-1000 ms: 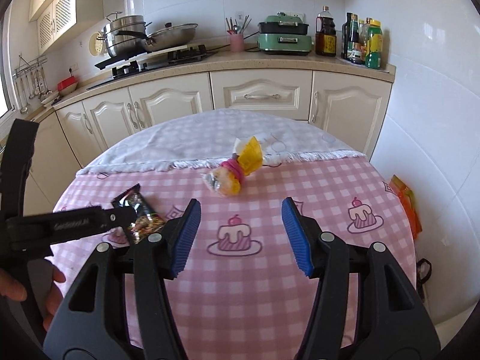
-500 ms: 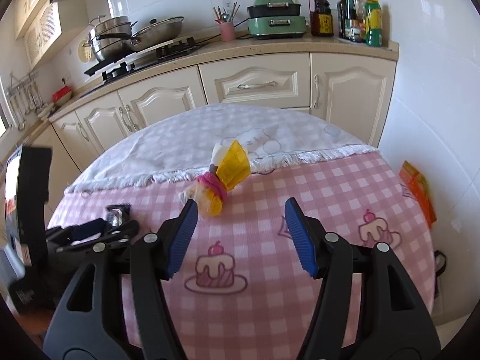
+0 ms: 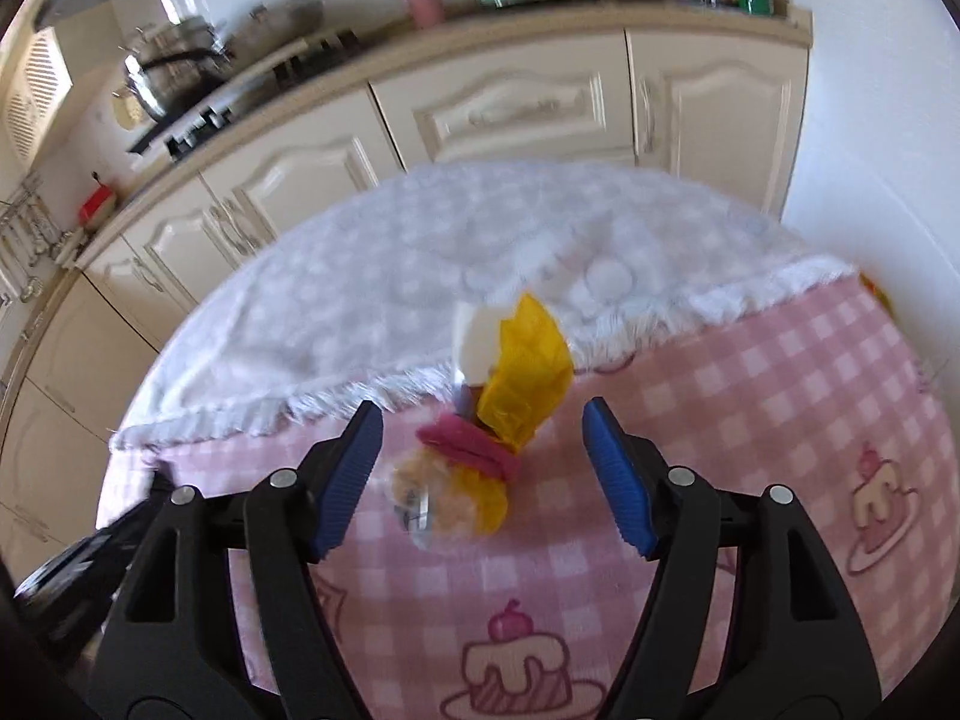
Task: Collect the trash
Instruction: 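Grasp the black snack bag with the left gripper while the right grasps the yellow candy bag, then carry both bags over the blue bucket and open both grippers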
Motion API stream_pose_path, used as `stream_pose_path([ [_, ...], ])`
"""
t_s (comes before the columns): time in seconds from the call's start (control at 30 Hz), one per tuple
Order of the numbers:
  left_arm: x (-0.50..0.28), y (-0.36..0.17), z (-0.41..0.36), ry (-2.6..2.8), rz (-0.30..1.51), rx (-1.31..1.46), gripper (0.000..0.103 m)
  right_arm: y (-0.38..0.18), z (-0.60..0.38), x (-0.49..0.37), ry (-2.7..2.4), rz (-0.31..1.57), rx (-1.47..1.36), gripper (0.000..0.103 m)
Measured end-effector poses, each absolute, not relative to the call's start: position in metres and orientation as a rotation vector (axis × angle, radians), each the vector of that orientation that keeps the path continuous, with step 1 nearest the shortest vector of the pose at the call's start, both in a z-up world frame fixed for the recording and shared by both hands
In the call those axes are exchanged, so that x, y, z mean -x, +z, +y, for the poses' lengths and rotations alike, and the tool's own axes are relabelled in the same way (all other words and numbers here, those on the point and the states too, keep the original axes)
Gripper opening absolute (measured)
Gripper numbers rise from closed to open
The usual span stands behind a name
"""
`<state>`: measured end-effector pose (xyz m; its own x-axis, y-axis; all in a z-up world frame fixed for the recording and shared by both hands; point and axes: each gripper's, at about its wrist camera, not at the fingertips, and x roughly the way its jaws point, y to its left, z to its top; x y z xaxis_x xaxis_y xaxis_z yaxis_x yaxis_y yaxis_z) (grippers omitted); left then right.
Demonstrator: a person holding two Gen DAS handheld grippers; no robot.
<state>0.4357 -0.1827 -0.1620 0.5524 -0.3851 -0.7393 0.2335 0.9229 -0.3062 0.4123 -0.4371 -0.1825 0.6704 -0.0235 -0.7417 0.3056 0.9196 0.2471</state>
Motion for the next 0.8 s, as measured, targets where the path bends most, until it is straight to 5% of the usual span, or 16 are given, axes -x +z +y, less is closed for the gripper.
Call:
stream_pose_path([
  [0.03, -0.433, -0.159, -0.177, -0.371, 0.904, 0.185, 0.011, -0.183, -0.436, -0.411, -0.192, 0.813, -0.359, 0.058],
  [0.07, -0.432, -0.157, -0.176, -0.372, 0.896, 0.185, 0.011, -0.183, -0.433, -0.409, -0.185, 0.816, -0.347, 0.041],
  [0.17, -0.425, -0.149, -0.165, -0.371, 0.866, 0.189, 0.011, -0.181, -0.428, -0.404, -0.168, 0.817, -0.339, 0.034],
  [0.8, -0.361, -0.118, -0.06, -0.309, 0.735, 0.204, 0.011, -0.116, -0.269, -0.346, 0.09, 0.688, -0.196, 0.032],
])
